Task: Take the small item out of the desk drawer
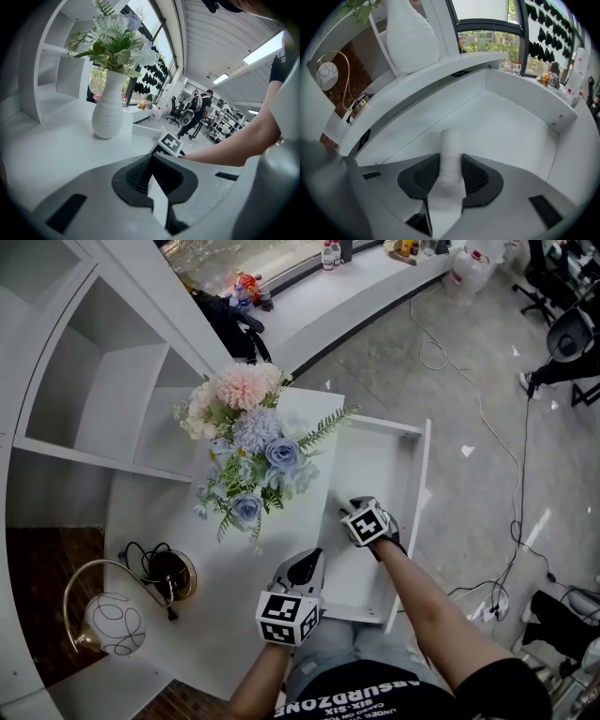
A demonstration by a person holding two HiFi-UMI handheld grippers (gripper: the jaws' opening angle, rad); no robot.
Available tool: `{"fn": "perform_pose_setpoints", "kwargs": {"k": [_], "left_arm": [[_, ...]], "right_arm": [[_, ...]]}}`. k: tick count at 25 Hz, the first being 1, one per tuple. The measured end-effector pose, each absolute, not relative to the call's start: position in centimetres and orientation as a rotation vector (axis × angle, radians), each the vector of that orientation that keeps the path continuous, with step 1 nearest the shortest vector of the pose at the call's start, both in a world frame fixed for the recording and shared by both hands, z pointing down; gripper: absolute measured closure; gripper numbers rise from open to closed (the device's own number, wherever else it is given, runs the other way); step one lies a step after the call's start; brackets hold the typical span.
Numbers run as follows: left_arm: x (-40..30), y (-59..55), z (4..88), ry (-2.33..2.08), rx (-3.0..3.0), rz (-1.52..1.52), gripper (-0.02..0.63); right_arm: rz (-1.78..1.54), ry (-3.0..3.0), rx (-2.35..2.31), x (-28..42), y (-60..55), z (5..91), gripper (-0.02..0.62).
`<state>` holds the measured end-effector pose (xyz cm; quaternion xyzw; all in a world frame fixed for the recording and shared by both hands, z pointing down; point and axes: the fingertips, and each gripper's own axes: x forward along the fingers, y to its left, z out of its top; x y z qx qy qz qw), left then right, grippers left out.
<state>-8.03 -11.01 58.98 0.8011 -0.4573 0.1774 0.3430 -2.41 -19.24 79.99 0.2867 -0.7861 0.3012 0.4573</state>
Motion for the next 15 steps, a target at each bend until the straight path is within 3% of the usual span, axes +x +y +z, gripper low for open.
{"fn": "perform_pose_setpoints", "kwargs": {"k": [15], "left_arm": [[-7.5,-10.2,58.2,-1.200,2.105,0.475,0.600]], "right_arm": [[0.768,-1.924,0.710,-1.3,-17.6,78.4,0.457]]}}
